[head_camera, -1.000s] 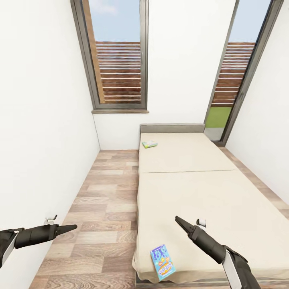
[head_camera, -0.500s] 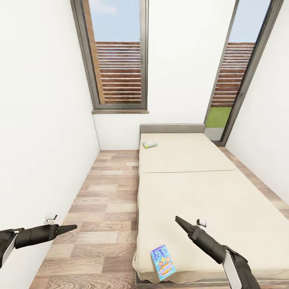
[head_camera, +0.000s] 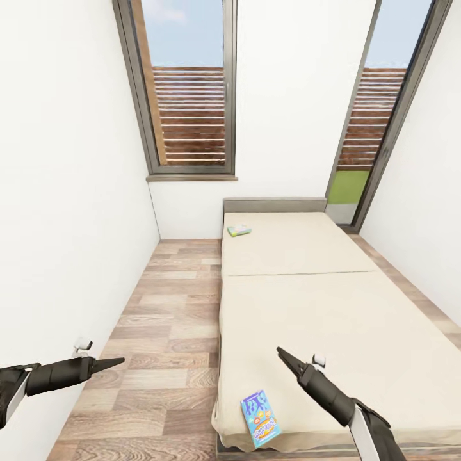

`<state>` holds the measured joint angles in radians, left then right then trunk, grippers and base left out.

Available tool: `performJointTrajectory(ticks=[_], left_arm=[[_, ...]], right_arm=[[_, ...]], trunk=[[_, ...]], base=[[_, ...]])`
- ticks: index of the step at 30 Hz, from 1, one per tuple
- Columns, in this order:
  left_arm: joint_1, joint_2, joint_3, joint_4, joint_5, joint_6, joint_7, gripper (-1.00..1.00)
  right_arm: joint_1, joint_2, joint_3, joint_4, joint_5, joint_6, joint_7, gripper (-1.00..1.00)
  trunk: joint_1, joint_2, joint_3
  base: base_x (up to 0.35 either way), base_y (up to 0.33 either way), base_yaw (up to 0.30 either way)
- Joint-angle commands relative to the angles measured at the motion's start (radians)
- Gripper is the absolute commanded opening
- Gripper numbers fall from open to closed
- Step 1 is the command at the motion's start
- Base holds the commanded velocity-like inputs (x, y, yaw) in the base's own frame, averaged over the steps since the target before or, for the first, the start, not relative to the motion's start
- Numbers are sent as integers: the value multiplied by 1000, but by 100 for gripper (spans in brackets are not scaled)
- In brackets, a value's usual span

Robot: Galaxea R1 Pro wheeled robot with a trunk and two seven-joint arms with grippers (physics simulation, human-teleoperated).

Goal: Put all the toys in the child's room - the three board games (two on the bed and one on the table), the two jigsaw puzzles on the table, and the tennis ball on the table - inside the toy box on the table in the child's room.

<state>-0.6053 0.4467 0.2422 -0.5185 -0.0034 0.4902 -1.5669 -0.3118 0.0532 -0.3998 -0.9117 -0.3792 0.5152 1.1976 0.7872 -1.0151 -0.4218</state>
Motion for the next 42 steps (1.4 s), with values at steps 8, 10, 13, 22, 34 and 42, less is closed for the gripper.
performJointTrajectory(ticks=[8, 10, 13, 22, 34, 42], left_arm=[[-1, 0, 0, 0, -1, 18, -4, 100], [-1, 0, 0, 0, -1, 19, -4, 100], [-1, 0, 0, 0, -1, 20, -4, 100], [-1, 0, 0, 0, -1, 19, -4, 100], [-1, 0, 1, 0, -1, 18, -3, 100], [-1, 0, 1, 0, -1, 18, -2, 100]], right_arm=[[-2, -2, 1, -1, -9, -32, -9, 100], [-2, -4, 0, -1, -9, -32, -10, 100], [-2, -4, -5, 0, -10, -32, -12, 100], [-2, -3, -19, 0, -10, -31, -15, 100], [-2, -3, -20, 1, -10, -31, -15, 100], [-2, -1, -21, 1, -10, -32, -16, 100]], trunk=[[31, -57, -26], [31, -57, -26], [31, -57, -26], [31, -57, -26], [31, -57, -26], [31, -57, -26]], base=[[0, 0, 0], [0, 0, 0], [0, 0, 0], [-9, 0, 0], [-121, 0, 0], [-6, 0, 0]])
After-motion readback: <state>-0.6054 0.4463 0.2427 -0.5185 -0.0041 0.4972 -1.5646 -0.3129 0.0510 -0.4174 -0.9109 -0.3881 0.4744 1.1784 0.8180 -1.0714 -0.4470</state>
